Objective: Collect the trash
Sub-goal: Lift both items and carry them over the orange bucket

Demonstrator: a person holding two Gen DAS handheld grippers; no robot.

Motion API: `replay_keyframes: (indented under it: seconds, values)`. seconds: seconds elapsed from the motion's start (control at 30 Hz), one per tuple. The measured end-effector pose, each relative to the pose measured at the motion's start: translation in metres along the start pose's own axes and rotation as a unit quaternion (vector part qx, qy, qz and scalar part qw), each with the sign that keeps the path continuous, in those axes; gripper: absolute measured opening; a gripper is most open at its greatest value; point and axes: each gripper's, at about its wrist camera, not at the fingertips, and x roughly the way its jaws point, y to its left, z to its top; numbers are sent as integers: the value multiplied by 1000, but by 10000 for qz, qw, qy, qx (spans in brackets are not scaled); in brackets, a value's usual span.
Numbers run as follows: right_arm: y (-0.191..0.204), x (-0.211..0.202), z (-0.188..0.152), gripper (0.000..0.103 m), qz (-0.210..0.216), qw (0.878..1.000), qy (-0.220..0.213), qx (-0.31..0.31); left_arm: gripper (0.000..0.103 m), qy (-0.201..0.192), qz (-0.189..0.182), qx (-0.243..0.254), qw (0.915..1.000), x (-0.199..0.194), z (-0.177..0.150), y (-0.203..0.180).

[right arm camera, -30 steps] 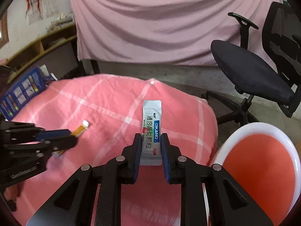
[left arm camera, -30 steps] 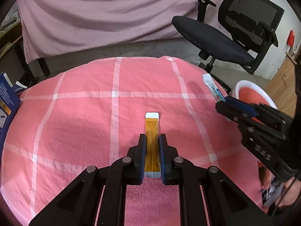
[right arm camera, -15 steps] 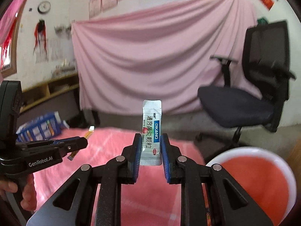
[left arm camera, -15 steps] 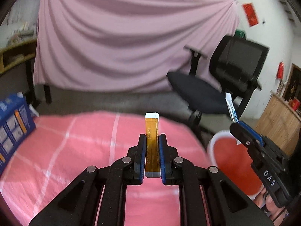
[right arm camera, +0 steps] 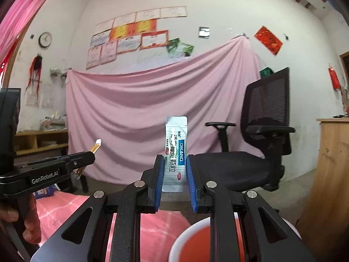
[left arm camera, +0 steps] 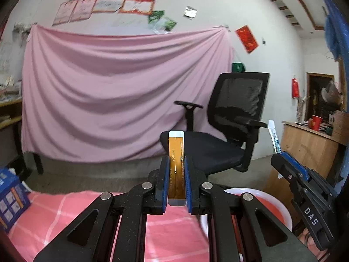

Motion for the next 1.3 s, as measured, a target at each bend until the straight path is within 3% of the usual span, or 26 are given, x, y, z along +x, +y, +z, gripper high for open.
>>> replay_keyframes:
  seconds: [0.23,0.53,1.3]
  values:
    - [-29,-10,-2,19,-354,9992,14,194,11,69,-393,203,9990,17,-4,-36]
    - [-53,-10,-12,19,-655,9963,254,499,11,368,-628,322,9968,37,-14,-63]
    - [-81,12,-32,20,-916,9847,1190,888,11,1708,-1001,40,9802,92,-59,-59]
